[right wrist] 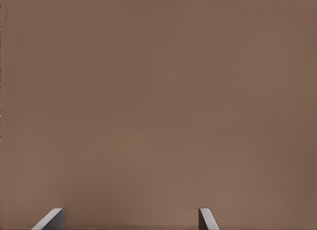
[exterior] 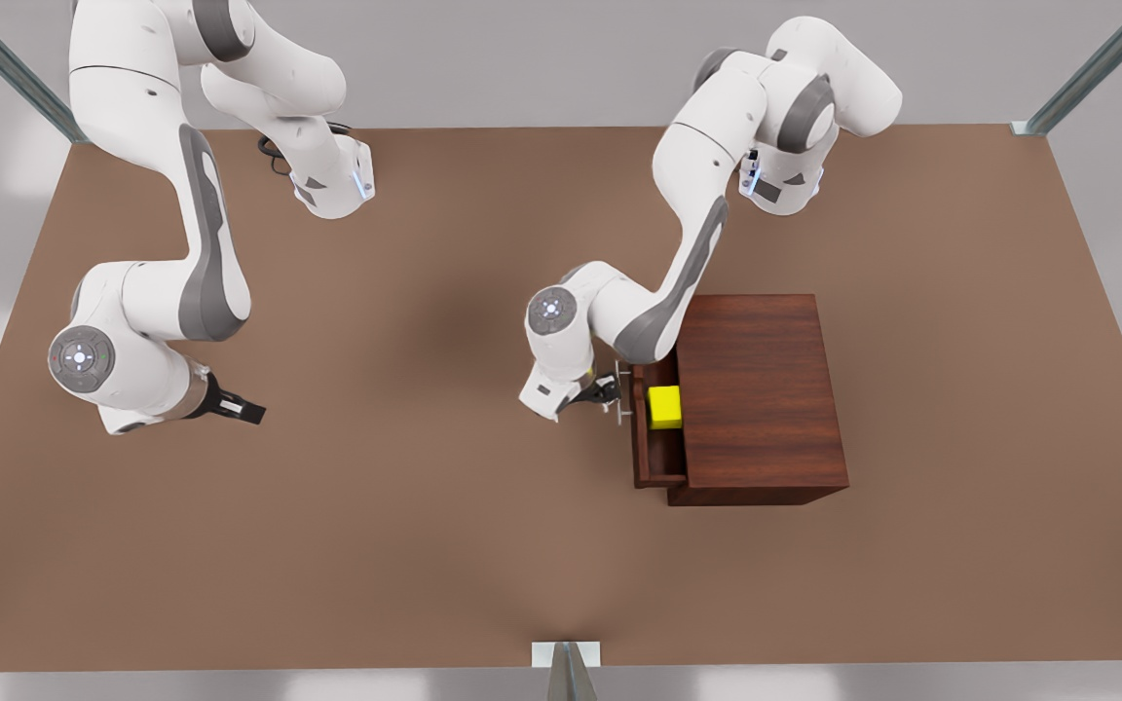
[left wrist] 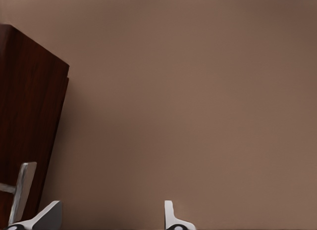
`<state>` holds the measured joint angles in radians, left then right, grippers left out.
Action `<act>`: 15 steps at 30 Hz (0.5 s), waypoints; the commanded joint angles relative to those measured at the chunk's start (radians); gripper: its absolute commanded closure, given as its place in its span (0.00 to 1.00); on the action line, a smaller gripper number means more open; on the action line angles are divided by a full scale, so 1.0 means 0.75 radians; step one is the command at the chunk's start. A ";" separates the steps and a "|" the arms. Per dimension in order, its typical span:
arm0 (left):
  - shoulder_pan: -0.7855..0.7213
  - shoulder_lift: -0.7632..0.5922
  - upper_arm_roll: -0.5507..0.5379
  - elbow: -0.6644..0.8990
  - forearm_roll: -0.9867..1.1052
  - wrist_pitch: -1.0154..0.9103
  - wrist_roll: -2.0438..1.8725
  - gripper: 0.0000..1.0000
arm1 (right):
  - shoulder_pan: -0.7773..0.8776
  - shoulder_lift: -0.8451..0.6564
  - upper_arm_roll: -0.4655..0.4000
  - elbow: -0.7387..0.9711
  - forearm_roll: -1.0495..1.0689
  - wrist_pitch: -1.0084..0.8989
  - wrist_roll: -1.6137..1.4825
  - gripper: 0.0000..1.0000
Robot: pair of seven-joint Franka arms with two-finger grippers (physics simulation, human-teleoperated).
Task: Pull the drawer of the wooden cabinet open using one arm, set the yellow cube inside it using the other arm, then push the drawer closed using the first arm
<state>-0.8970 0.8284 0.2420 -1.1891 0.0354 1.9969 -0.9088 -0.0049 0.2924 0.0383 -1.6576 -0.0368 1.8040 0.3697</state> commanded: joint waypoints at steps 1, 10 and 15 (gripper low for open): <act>0.012 -0.006 0.013 0.000 -0.004 -0.118 0.058 0.00 | 0.002 -0.001 0.000 0.001 0.000 0.000 -0.153 0.00; 0.069 -0.002 0.062 -0.002 0.006 -0.139 0.150 0.00 | 0.002 -0.001 0.000 0.001 -0.004 0.000 -0.153 0.00; 0.069 -0.012 0.099 0.004 0.004 -0.171 0.195 0.00 | 0.002 -0.001 0.000 0.001 -0.006 0.000 -0.153 0.00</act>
<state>-0.8455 0.8218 0.3141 -1.1869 0.0373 1.8941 -0.8477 -0.0030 0.2925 0.0389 -1.6572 -0.0413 1.8041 0.3053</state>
